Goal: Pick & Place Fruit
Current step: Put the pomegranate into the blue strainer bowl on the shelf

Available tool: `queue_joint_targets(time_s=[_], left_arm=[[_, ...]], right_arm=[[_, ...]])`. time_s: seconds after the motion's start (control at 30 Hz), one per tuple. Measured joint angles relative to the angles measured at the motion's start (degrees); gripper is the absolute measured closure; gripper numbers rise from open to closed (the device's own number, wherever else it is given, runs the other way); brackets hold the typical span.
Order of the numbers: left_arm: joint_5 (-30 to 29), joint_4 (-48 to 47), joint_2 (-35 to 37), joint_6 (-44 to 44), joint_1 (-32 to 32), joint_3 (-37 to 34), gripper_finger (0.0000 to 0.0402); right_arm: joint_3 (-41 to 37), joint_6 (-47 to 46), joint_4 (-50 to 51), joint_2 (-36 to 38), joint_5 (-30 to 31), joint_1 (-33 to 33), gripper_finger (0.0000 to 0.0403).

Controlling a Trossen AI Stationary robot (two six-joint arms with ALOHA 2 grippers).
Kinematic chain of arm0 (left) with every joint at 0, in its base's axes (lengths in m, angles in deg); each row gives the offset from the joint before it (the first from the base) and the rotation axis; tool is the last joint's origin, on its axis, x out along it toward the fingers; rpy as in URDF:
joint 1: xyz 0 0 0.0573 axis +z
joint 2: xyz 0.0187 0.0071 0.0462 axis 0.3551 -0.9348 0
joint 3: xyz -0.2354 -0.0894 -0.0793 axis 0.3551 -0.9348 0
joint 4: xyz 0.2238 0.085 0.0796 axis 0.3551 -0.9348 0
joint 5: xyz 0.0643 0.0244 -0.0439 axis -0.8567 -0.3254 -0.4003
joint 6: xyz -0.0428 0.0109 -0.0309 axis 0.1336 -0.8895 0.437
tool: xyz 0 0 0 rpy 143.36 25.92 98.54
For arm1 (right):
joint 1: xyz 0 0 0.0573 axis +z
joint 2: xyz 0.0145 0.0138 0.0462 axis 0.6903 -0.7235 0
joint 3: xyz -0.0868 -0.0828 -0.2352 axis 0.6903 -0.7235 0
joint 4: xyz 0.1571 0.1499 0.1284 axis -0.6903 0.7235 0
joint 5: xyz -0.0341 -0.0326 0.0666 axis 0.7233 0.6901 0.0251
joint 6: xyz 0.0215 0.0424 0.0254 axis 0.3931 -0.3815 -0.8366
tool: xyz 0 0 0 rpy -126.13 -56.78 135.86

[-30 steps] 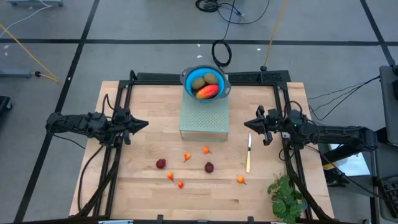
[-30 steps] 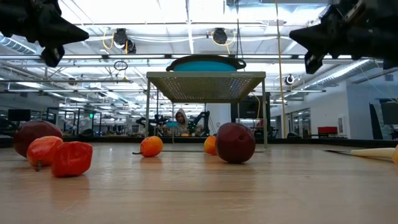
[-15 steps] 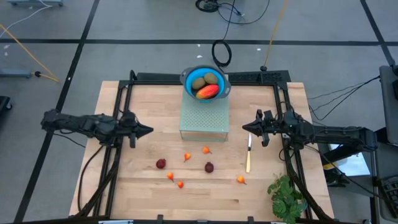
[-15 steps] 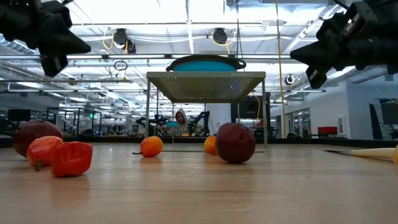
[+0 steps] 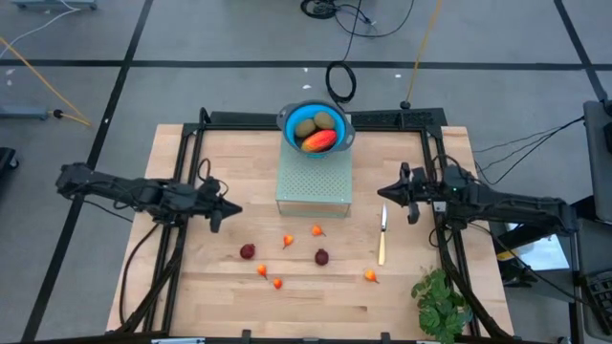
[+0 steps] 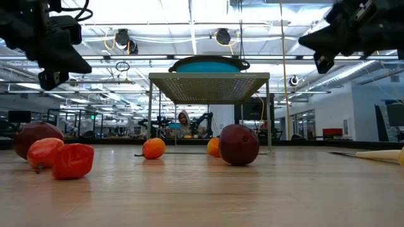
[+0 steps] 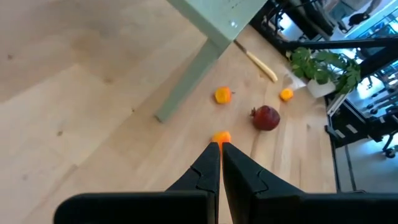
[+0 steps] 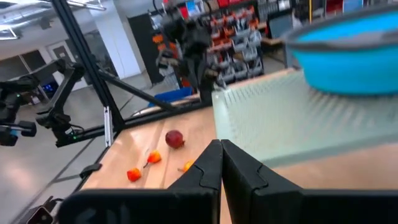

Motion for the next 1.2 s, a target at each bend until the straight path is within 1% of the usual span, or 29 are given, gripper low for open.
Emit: queue_joint_targets(time_s=[0.1, 0.2, 0.37, 0.47, 0.67, 0.87, 1.03, 1.2], left_arm=[[1.6, 0.0, -1.5, 3.2, 0.0, 0.0, 0.0385], [3.5, 0.0, -3.3, 7.1, 0.0, 0.0, 0.0385], [6.2, -0.1, -7.2, 13.9, -0.4, 0.0, 0.0385], [7.6, -0.8, -10.3, 17.2, -1.6, 1.0, 0.0396], [7.9, -3.8, -17.2, 20.6, -4.3, 7.0, 0.0399], [7.9, -13.8, -25.1, 23.7, -6.9, 15.7, 0.0400], [8.1, -21.8, -31.5, 29.1, -8.8, 22.0, 0.0400], [9.9, -23.0, -36.3, 34.5, -10.6, 25.1, 0.0400]], right_arm=[[0.0, 1.7, 0.4, 2.3, 0.2, 0.0, 0.0403], [0.0, 3.0, 1.3, 4.7, 1.7, 0.0, 0.0403], [0.0, 4.6, 2.7, 8.7, 1.7, 0.0, 0.0403], [0.0, 4.6, 4.4, 10.8, 1.8, 0.0, 0.0403], [0.0, 4.6, 7.4, 13.5, 1.8, 0.0, 0.0403], [0.0, 5.7, 9.5, 15.8, 1.8, 0.0, 0.0403], [0.0, 6.1, 10.1, 17.4, 1.7, 0.0, 0.0403], [0.0, 6.1, 13.0, 19.2, 1.7, 0.0, 0.0403]])
